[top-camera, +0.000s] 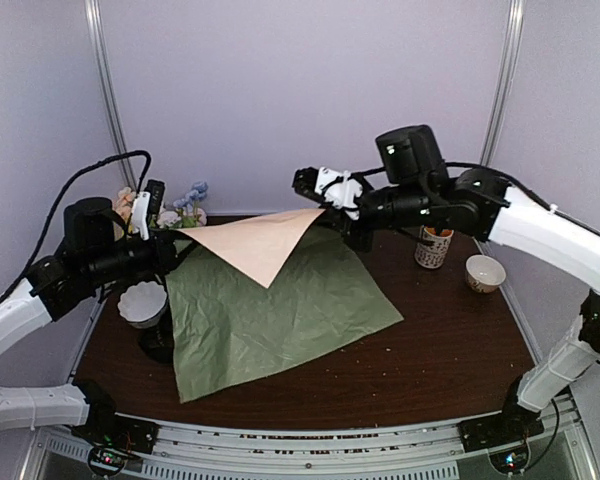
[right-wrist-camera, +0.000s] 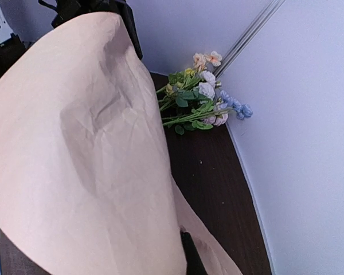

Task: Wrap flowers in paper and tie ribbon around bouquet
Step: Unfold the folded wrapping paper at the center of the board.

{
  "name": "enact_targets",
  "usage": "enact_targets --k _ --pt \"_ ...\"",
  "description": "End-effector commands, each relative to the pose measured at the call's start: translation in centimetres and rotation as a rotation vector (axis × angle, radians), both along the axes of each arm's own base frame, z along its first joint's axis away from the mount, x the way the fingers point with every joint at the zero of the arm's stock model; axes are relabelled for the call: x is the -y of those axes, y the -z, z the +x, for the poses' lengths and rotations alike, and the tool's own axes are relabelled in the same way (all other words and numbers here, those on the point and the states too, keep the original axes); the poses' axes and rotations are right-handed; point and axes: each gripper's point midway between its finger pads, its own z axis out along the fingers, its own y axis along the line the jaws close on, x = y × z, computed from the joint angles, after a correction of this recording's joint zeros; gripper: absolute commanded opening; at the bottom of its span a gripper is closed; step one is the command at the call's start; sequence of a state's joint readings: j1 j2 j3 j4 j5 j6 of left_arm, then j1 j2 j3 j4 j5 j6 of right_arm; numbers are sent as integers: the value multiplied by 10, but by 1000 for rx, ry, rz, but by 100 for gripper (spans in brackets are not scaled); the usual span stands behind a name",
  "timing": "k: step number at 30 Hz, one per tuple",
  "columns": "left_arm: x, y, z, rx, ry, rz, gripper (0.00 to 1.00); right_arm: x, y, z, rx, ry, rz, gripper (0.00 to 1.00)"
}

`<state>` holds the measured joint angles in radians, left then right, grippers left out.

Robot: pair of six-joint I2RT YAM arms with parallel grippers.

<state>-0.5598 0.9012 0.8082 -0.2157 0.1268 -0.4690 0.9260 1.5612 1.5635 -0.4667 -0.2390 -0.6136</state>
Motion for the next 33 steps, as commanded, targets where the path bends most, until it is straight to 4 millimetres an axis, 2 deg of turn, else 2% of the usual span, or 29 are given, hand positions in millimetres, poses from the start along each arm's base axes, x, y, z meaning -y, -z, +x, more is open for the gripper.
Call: enact_targets --k 1,5,8,12,16,18,19,21,24,25,28,31,33 --pt "13 -34 -28 196 217 97 38 42 -48 -54 -92 -14 11 0" --pt "14 -45 -42 275 280 117 64 64 -100 -81 -150 -2 129 0" --pt "13 -42 -48 304 301 140 75 75 -128 -95 -197 -4 204 0" --pt "12 -33 -52 317 325 180 79 84 -144 -112 -225 -50 244 0" --pt "2 -17 -50 301 292 250 79 101 -165 -113 -187 -13 293 0" --pt "-1 -4 -50 281 285 269 75 108 -174 -112 -174 2 324 0" --pt "0 2 -52 268 293 271 67 110 -178 -111 -175 10 337 0" --pt "3 9 -57 245 324 259 43 114 -181 -108 -189 29 346 0" --pt "5 9 -67 233 359 236 3 120 -179 -99 -209 88 354 0" --pt "4 5 -70 240 362 228 0 122 -176 -96 -217 111 350 0" --pt "-1 -15 -82 287 369 201 0 129 -167 -94 -244 155 322 0" --pt "-2 -42 -107 359 442 172 0 141 -165 -108 -277 143 311 0" --pt "-2 -60 -127 410 505 144 0 151 -171 -119 -296 137 325 0"
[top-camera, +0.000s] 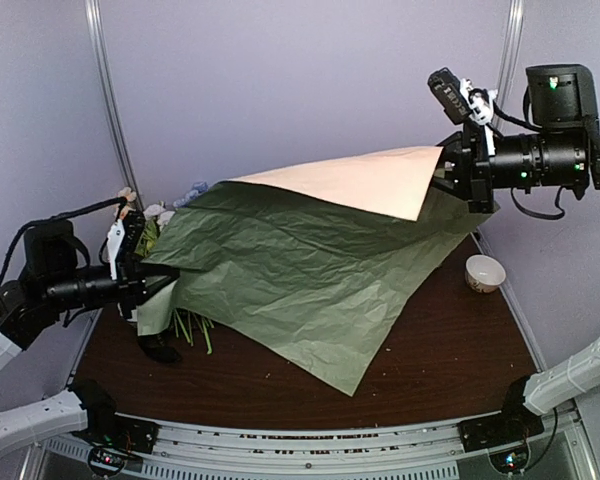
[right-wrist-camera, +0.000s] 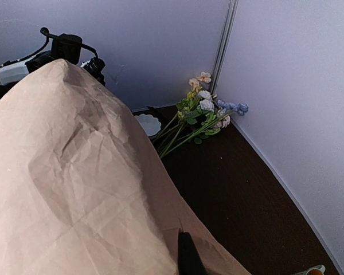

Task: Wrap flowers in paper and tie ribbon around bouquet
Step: Unfold the folded wrapping paper at the center of the board.

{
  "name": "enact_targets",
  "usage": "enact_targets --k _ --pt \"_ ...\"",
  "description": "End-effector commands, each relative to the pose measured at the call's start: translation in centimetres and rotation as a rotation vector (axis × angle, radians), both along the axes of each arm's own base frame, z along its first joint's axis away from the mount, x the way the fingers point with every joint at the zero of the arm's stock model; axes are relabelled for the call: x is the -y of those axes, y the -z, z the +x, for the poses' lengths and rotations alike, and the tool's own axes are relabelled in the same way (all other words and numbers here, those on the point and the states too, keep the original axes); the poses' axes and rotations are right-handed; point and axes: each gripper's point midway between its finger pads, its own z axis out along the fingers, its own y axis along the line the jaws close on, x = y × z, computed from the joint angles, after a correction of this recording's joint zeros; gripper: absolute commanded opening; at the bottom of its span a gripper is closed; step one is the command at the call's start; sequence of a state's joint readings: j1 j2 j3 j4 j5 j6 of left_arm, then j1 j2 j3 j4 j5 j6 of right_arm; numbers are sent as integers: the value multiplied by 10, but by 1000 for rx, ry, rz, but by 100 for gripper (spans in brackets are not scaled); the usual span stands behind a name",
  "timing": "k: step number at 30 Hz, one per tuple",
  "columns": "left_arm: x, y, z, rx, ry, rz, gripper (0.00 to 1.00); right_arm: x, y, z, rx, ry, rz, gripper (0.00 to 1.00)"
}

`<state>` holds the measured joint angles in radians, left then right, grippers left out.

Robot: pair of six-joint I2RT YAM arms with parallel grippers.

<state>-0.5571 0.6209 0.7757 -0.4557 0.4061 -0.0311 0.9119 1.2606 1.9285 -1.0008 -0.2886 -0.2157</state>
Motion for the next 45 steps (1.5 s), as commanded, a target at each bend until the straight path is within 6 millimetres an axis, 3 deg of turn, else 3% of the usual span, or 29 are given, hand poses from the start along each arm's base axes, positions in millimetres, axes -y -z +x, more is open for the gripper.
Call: enact_targets --k 1,3,9,13,19,23,26,30,36,41,42,45 --pt "1 -55 -44 123 164 -74 0 33 -19 -26 -46 13 45 0" --pt "-3 -63 -51 127 171 -62 0 43 -19 -30 -82 44 48 0" --pt "-6 -81 -63 108 200 -38 0 62 5 -33 -190 132 6 0" --pt "-8 -97 -74 136 233 -44 0 79 -7 -43 -157 147 64 0" --pt "1 -130 -114 164 448 -122 0 102 -17 -42 -114 222 65 0" --pt "0 -133 -108 189 417 -104 0 100 -20 -36 -102 238 38 0" --pt "4 -123 -77 150 318 -56 0 91 -9 -12 -98 305 -21 0" --pt "14 -81 -14 -28 155 97 0 76 18 34 -137 395 -106 0" --pt "23 -34 68 -160 -12 263 0 72 82 141 -232 583 -206 0" --pt "22 21 123 -296 -107 373 0 34 149 205 -328 567 -285 0" --pt "20 37 131 -336 -122 401 0 26 173 216 -373 563 -317 0" --pt "12 88 148 -442 -163 509 0 17 215 235 -440 587 -364 0"
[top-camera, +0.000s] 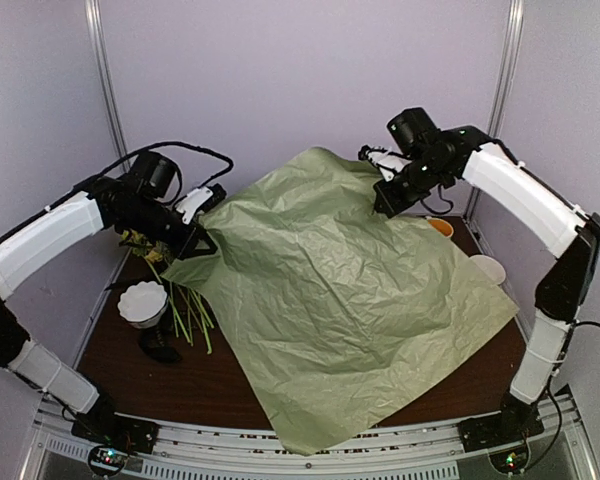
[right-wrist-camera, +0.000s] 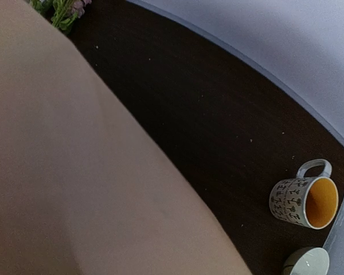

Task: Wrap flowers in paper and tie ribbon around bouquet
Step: Unfold the folded wrapping paper at the center of the board.

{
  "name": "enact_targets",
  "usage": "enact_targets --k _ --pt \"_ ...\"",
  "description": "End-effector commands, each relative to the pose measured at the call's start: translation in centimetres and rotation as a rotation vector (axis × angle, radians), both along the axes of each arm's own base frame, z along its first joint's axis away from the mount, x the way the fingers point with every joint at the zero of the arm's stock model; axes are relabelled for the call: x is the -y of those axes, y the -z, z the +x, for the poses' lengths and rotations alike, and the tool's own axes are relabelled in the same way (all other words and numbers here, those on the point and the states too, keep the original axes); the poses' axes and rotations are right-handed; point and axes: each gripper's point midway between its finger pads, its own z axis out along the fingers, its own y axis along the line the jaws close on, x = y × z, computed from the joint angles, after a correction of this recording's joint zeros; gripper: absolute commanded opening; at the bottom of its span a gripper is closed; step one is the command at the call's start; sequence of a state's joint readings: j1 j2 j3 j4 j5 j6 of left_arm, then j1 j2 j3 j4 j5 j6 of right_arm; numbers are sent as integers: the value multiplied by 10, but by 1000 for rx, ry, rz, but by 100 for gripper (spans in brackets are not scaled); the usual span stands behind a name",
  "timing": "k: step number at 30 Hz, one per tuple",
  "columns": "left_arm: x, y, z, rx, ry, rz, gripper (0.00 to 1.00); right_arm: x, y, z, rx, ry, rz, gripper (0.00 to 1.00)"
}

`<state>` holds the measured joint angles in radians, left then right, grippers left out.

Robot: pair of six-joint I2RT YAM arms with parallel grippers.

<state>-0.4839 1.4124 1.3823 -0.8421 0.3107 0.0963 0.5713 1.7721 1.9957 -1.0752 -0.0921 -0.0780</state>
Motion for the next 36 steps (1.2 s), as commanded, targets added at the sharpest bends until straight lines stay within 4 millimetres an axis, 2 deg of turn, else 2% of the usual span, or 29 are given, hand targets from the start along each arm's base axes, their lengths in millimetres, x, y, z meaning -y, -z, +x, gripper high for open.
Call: enact_targets --k 1,5,8,15,19,23,26,27,28,31,33,36 --pt "-18 52 26 -82 -70 163 0 -12 42 28 -49 37 -13 0" --pt "-24 95 40 -222 -91 240 0 -7 74 56 -55 118 -33 0" --pt "-27 112 51 -269 -106 295 0 -9 89 74 -50 149 -14 0" --pt "-23 139 73 -306 -124 341 0 1 117 103 -26 252 -24 0" --pt "-19 150 82 -321 -128 347 0 2 130 109 -36 270 -12 1" --pt "-15 155 91 -321 -130 349 1 8 139 116 -27 306 -28 7" --pt "-10 158 98 -320 -125 338 3 14 136 122 -3 333 -38 17" --pt "-8 159 101 -323 -122 332 3 16 132 123 7 340 -44 24" --pt "-6 160 104 -322 -120 327 0 19 125 124 22 350 -55 31" --pt "-4 171 104 -351 -121 327 0 33 95 120 89 389 -81 42" --pt "-1 179 103 -374 -118 318 0 42 73 113 149 410 -83 45" --pt "3 183 106 -393 -126 300 0 53 58 94 192 412 -100 46"
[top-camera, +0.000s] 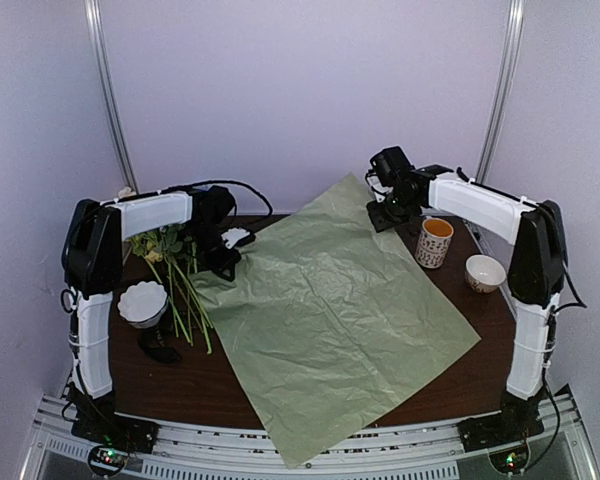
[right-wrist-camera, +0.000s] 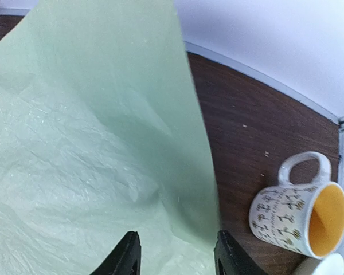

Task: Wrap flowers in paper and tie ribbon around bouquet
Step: Unfold the folded wrapping paper at the center of the board.

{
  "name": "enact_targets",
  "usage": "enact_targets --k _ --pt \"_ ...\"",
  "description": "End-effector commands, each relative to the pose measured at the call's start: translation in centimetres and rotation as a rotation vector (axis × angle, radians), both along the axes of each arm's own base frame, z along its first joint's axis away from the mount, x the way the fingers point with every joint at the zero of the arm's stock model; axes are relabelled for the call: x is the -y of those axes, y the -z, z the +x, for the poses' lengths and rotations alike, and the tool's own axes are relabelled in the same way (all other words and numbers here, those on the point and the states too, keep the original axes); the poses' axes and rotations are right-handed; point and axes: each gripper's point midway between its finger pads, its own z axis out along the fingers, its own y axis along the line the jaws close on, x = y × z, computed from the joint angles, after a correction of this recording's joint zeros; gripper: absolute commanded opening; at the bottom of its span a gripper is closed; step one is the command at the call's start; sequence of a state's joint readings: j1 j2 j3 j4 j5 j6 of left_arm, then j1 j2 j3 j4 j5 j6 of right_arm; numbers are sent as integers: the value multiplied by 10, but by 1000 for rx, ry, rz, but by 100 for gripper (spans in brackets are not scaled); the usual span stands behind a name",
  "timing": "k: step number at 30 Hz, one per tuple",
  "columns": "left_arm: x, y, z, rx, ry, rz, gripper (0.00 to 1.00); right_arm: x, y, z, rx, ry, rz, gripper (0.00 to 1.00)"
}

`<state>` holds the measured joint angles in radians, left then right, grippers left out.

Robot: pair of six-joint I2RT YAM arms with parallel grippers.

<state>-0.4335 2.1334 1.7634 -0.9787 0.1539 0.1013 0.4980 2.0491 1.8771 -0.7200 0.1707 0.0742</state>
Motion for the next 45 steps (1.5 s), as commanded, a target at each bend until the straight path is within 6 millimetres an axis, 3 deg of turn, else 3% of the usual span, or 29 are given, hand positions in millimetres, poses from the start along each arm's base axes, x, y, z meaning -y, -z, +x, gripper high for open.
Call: enact_targets --k 1,5,8,11,15,18,20,23,26,30,33,36,45 --pt "8 5 6 -29 -27 -40 0 27 -63 -26 151 41 -40 47" --pt "9 6 10 -26 -37 -44 0 35 -47 -71 85 -3 -49 47" --pt "9 4 16 -7 -45 -40 4 26 -14 -105 3 -56 37 46" --pt "12 -6 24 25 -58 -51 27 15 31 -135 -110 -72 139 44" --pt "6 -32 43 126 -119 -31 65 26 83 -158 -231 8 128 41" --pt "7 -57 53 216 -130 -61 84 31 107 -167 -281 41 118 40" --pt "4 -73 58 278 -147 -77 88 34 116 -168 -292 55 103 39" --pt "-13 -103 64 360 -235 -143 89 42 121 -167 -292 83 60 39" --pt "-53 -113 66 369 -403 -186 81 42 117 -167 -289 80 58 39" --pt "-135 -95 61 311 -676 -175 53 39 108 -168 -261 66 76 39" --pt "-169 -72 54 254 -778 -200 35 35 105 -167 -254 55 95 39" --pt "-176 -53 49 218 -783 -180 30 31 107 -168 -260 45 95 39" --pt "-170 -11 55 140 -776 -178 30 33 122 -177 -288 46 71 39"
